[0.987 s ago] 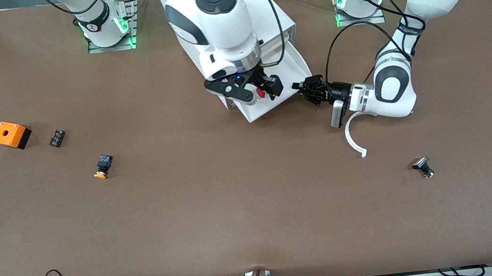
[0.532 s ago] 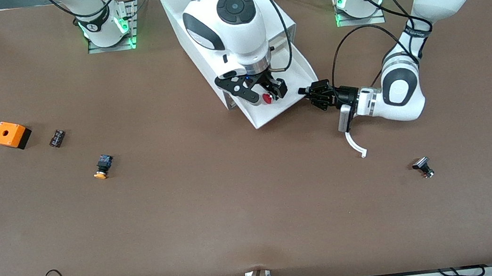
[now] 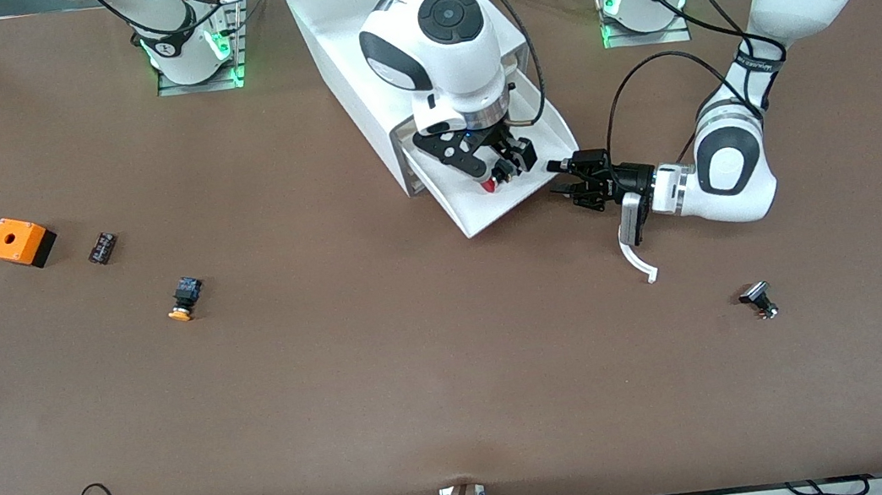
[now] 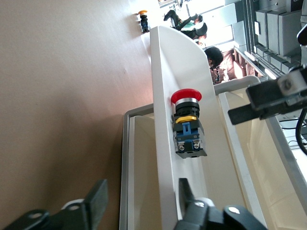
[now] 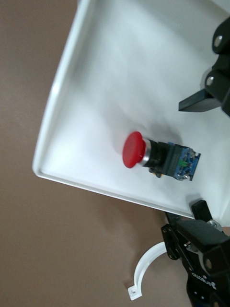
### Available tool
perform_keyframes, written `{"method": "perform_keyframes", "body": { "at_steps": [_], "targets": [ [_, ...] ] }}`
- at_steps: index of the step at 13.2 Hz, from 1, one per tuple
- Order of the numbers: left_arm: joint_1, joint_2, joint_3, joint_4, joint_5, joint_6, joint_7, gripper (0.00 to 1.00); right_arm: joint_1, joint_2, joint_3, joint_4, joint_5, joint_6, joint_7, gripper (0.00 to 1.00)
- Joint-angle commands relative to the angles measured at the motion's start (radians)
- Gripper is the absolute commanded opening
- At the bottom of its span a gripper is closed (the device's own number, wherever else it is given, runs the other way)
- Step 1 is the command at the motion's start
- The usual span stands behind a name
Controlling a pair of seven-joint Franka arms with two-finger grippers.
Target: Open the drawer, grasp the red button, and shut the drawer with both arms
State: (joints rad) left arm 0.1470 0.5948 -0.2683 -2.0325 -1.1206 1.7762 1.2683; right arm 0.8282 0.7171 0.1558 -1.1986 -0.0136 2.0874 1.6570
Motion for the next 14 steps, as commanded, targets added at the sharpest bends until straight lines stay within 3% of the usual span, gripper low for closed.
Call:
{"method": "perform_keyframes", "body": {
  "at_steps": [1, 10, 11, 12, 14],
  "targets": [
    [0.014, -0.003, 0.000, 0.023, 0.024, -0.014, 0.016, 1.00, 0.025, 0.048, -0.007, 0.043, -0.017, 0.037, 0.037, 1.00],
    [0.034, -0.047, 0.000, 0.166, 0.197, -0.113, -0.340, 1.00, 0.055, 0.099, -0.012, 0.033, -0.072, 0.066, 0.037, 0.99],
    [0.034, -0.053, 0.000, 0.185, 0.217, -0.130, -0.386, 1.00, 0.055, 0.099, -0.012, 0.033, -0.074, 0.066, 0.034, 0.93],
    [0.034, -0.055, 0.000, 0.210, 0.246, -0.144, -0.430, 1.00, 0.055, 0.099, -0.012, 0.033, -0.074, 0.066, 0.030, 0.80],
    [0.034, -0.069, 0.000, 0.271, 0.315, -0.181, -0.539, 1.00, 0.054, 0.099, -0.012, 0.034, -0.072, 0.066, 0.023, 0.41]
  ]
}}
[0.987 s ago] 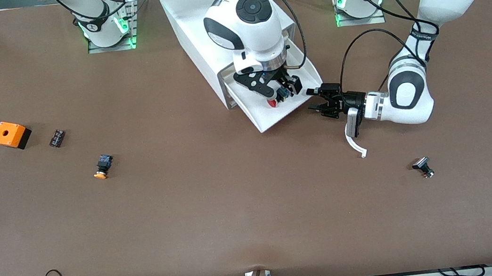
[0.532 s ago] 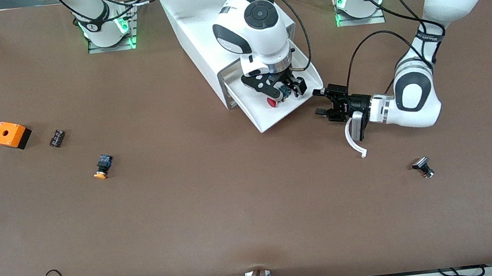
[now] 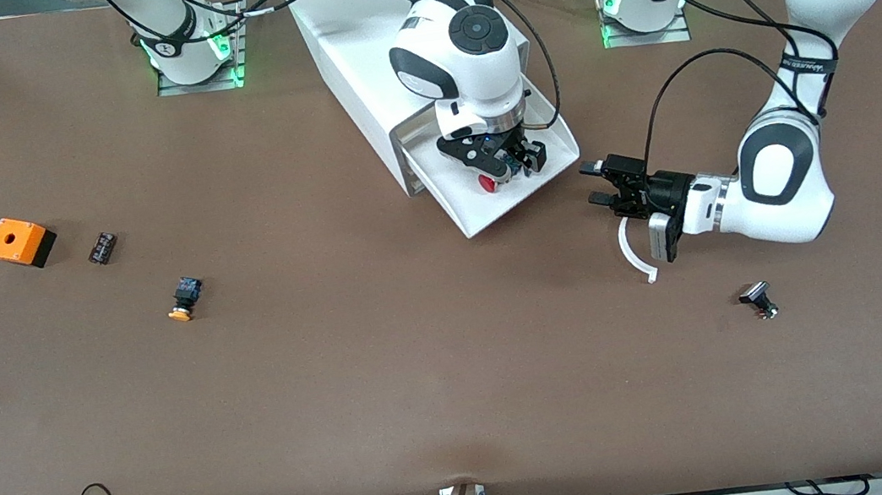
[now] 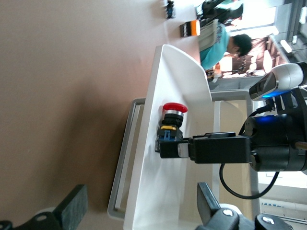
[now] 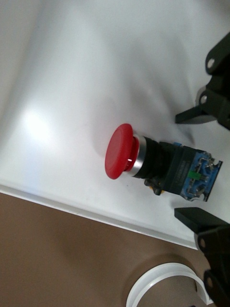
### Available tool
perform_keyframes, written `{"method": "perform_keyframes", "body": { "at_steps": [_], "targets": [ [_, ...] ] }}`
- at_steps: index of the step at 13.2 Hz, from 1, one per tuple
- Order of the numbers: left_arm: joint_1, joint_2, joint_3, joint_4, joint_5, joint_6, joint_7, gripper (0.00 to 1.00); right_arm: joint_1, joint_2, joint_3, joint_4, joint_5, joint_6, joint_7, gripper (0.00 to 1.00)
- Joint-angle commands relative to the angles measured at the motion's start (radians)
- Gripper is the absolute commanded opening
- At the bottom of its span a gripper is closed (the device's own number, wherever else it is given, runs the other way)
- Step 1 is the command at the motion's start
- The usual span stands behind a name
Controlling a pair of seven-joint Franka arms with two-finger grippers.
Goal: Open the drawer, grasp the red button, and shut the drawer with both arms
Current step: 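Lift the red button with the right gripper while the left gripper releases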
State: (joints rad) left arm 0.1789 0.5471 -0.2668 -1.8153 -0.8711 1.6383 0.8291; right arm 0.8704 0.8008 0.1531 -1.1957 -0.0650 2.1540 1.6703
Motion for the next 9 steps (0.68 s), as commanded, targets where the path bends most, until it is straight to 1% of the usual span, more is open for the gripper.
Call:
{"method": "perform_keyframes", "body": {
  "at_steps": [1, 3, 4, 5, 7, 9],
  "targets": [
    [0.002, -0.025, -0.002, 0.089, 0.096, -0.072, -0.172, 1.00, 0.012, 0.015, -0.009, 0.033, -0.022, 0.000, 0.009, 0.27],
    [0.002, -0.027, -0.002, 0.184, 0.200, -0.139, -0.334, 1.00, 0.012, 0.014, -0.009, 0.036, -0.021, 0.000, 0.008, 0.03],
    [0.002, -0.027, -0.005, 0.221, 0.248, -0.168, -0.426, 1.00, 0.009, 0.012, -0.010, 0.039, -0.021, -0.002, 0.008, 0.00],
    [0.001, -0.033, -0.012, 0.247, 0.273, -0.191, -0.517, 1.00, 0.004, 0.008, -0.010, 0.042, -0.021, -0.006, 0.008, 0.00],
    [-0.013, -0.065, -0.020, 0.261, 0.317, -0.202, -0.704, 1.00, -0.005, 0.000, -0.015, 0.051, -0.015, -0.031, 0.005, 0.00],
    [-0.029, -0.081, -0.025, 0.267, 0.369, -0.201, -0.842, 1.00, -0.034, 0.000, -0.012, 0.129, -0.012, -0.069, 0.003, 0.00]
  ]
}}
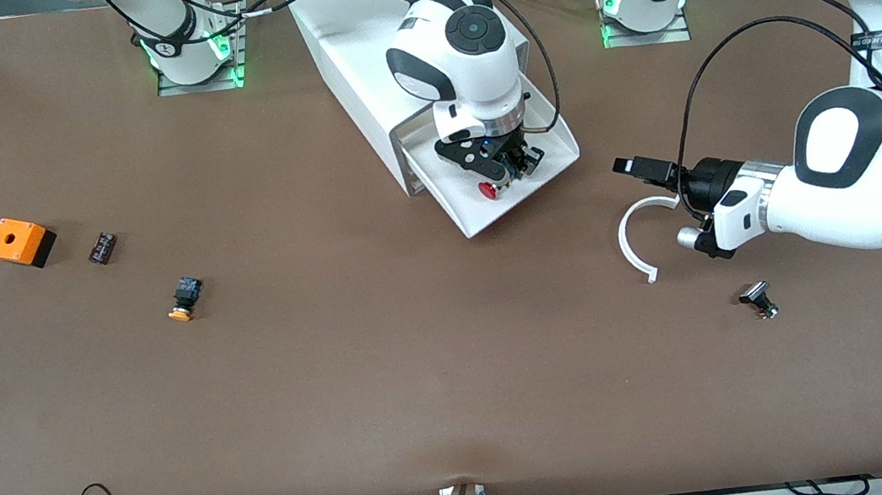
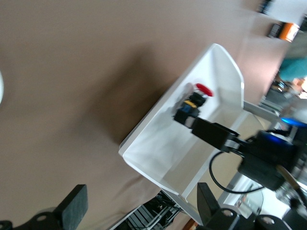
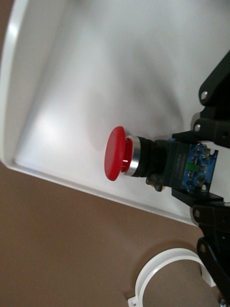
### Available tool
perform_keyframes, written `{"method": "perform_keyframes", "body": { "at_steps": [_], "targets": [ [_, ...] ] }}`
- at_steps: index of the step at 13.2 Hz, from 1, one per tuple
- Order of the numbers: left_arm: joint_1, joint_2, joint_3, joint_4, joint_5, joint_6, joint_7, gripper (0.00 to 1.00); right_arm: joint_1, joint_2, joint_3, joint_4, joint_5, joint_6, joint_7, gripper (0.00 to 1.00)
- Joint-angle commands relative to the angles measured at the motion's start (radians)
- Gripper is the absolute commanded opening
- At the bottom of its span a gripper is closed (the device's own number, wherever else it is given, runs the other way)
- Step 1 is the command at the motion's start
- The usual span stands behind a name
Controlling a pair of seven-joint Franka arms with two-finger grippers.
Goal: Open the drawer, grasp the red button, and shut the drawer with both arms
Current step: 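Lift the red button with the right gripper while the left gripper releases, then push the drawer shut with the left gripper while the right gripper moves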
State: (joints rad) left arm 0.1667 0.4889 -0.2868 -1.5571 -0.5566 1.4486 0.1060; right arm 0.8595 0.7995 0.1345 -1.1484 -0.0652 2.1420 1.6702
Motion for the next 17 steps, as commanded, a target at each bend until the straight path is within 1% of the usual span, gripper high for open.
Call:
{"method": "perform_keyframes", "body": {
  "at_steps": [1, 3, 4, 5, 6, 7, 8, 10, 11, 12, 13, 14, 16, 17],
  "targets": [
    [-0.035, -0.033, -0.006, 0.026, 0.087, -0.011, -0.191, 1.00, -0.039, 0.000, 0.007, 0.097, -0.011, -0.057, 0.000, 0.00],
    [-0.088, -0.035, -0.006, 0.074, 0.232, -0.011, -0.367, 1.00, -0.080, -0.023, 0.017, 0.099, -0.008, -0.077, -0.070, 0.00],
    [-0.125, -0.033, -0.002, 0.095, 0.262, -0.013, -0.481, 1.00, -0.100, -0.029, 0.016, 0.099, -0.005, -0.103, -0.145, 0.00],
    [-0.145, -0.030, 0.000, 0.104, 0.315, -0.013, -0.571, 1.00, -0.120, -0.031, 0.016, 0.099, -0.004, -0.137, -0.226, 0.00],
    [-0.157, -0.027, -0.002, 0.118, 0.384, -0.013, -0.607, 1.00, -0.141, -0.040, 0.016, 0.098, 0.001, -0.158, -0.301, 0.00],
    [-0.180, -0.026, 0.000, 0.133, 0.414, -0.013, -0.614, 1.00, -0.166, -0.054, 0.014, 0.095, 0.024, -0.169, -0.378, 0.00],
    [-0.191, -0.015, 0.011, 0.178, 0.415, -0.014, -0.608, 1.00, -0.187, -0.057, 0.011, 0.089, 0.050, -0.177, -0.459, 0.00],
    [-0.159, 0.054, 0.015, 0.279, 0.405, -0.089, -0.605, 1.00, -0.244, -0.059, 0.011, 0.081, 0.054, -0.261, -0.628, 0.00],
    [-0.150, 0.087, 0.015, 0.317, 0.408, -0.096, -0.595, 1.00, -0.269, -0.059, 0.010, 0.075, 0.056, -0.290, -0.708, 0.00],
    [-0.126, 0.097, 0.014, 0.327, 0.402, -0.094, -0.533, 1.00, -0.295, -0.063, 0.010, 0.053, 0.056, -0.306, -0.780, 0.00],
    [-0.122, 0.099, 0.014, 0.328, 0.402, -0.090, -0.466, 1.00, -0.325, -0.081, 0.008, 0.008, 0.055, -0.298, -0.844, 0.00],
    [-0.134, 0.102, 0.015, 0.330, 0.408, -0.080, -0.463, 1.00, -0.359, -0.106, 0.008, -0.051, 0.054, -0.289, -0.915, 0.00],
    [-0.167, 0.102, 0.015, 0.315, 0.420, -0.042, -0.573, 1.00, -0.431, -0.144, 0.007, -0.153, 0.054, -0.262, -1.051, 0.00],
    [-0.196, 0.102, 0.017, 0.313, 0.441, -0.010, -0.638, 1.00, -0.462, -0.170, 0.007, -0.218, 0.054, -0.223, -1.101, 0.00]
  ]
}}
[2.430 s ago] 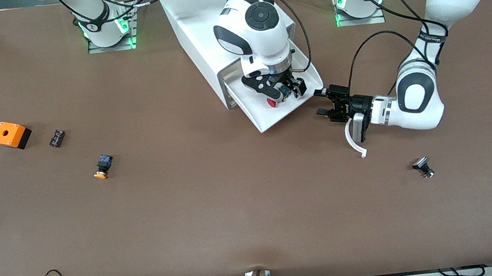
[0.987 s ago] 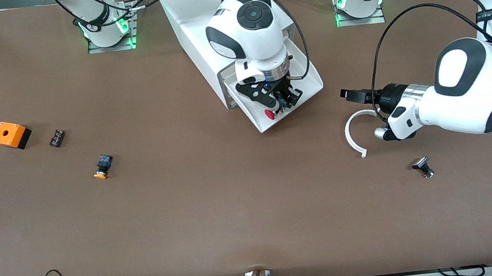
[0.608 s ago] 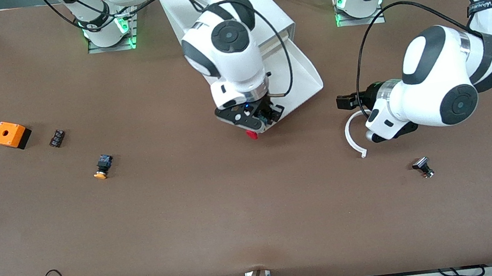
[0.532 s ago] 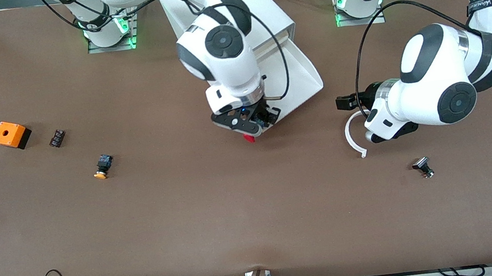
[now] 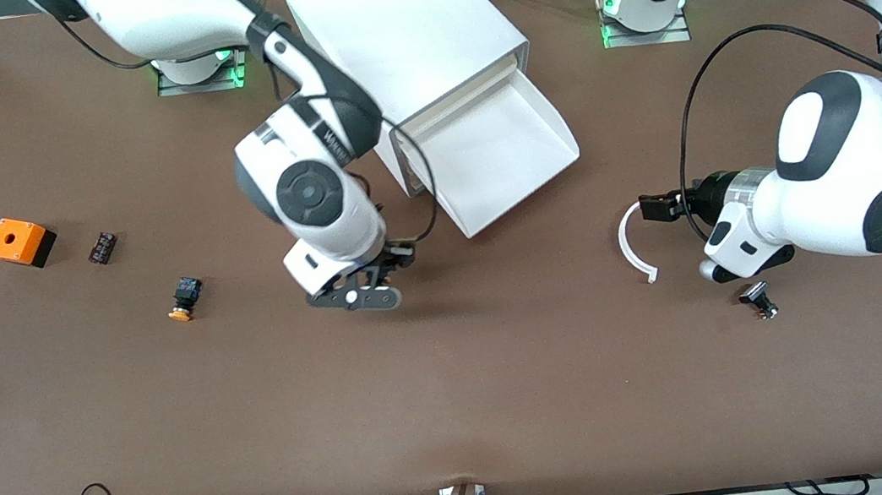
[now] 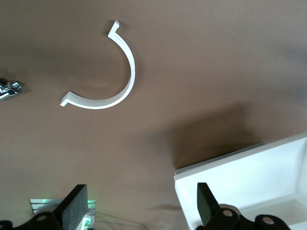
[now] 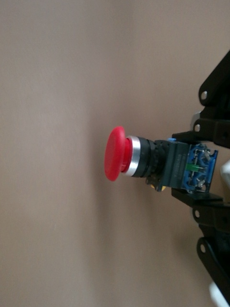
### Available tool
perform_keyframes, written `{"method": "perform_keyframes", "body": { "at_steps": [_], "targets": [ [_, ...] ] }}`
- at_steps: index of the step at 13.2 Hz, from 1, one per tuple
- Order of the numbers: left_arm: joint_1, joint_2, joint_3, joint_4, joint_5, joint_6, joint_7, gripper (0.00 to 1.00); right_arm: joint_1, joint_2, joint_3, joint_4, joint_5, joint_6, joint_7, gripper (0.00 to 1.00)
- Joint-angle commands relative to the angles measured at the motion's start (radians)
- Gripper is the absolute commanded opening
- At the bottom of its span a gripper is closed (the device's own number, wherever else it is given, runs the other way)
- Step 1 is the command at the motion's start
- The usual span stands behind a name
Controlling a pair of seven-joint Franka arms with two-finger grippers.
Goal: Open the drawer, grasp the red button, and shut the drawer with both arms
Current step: 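Push the drawer shut with the left gripper while the right gripper moves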
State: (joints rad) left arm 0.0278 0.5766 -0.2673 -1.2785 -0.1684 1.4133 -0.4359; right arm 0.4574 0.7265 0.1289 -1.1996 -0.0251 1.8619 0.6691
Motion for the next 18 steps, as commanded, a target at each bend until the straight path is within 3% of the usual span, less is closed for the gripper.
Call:
{"method": "perform_keyframes", "body": {
  "at_steps": [1, 4, 7, 13, 16, 18],
  "targets": [
    [-0.090, 0.012, -0.004, 0.015, 0.108, 0.062, -0.154, 1.00, -0.092, -0.126, 0.012, -0.248, 0.014, 0.116, -0.147, 0.00],
    [-0.183, 0.005, -0.004, -0.048, 0.162, 0.159, -0.356, 0.99, -0.184, -0.199, 0.011, -0.473, 0.014, 0.296, -0.293, 0.00],
    [-0.206, -0.029, -0.015, -0.158, 0.170, 0.287, -0.435, 0.96, -0.247, -0.234, 0.006, -0.635, 0.014, 0.440, -0.348, 0.00],
    [-0.276, -0.129, -0.026, -0.436, 0.170, 0.567, -0.573, 0.96, -0.341, -0.246, -0.008, -0.810, 0.014, 0.598, -0.482, 0.00],
    [-0.296, -0.133, -0.049, -0.479, 0.170, 0.602, -0.581, 0.96, -0.407, -0.222, -0.006, -0.822, 0.016, 0.605, -0.656, 0.00],
    [-0.299, -0.139, -0.072, -0.499, 0.167, 0.601, -0.581, 0.96, -0.416, -0.216, -0.006, -0.822, 0.016, 0.602, -0.663, 0.00]
  ]
}}
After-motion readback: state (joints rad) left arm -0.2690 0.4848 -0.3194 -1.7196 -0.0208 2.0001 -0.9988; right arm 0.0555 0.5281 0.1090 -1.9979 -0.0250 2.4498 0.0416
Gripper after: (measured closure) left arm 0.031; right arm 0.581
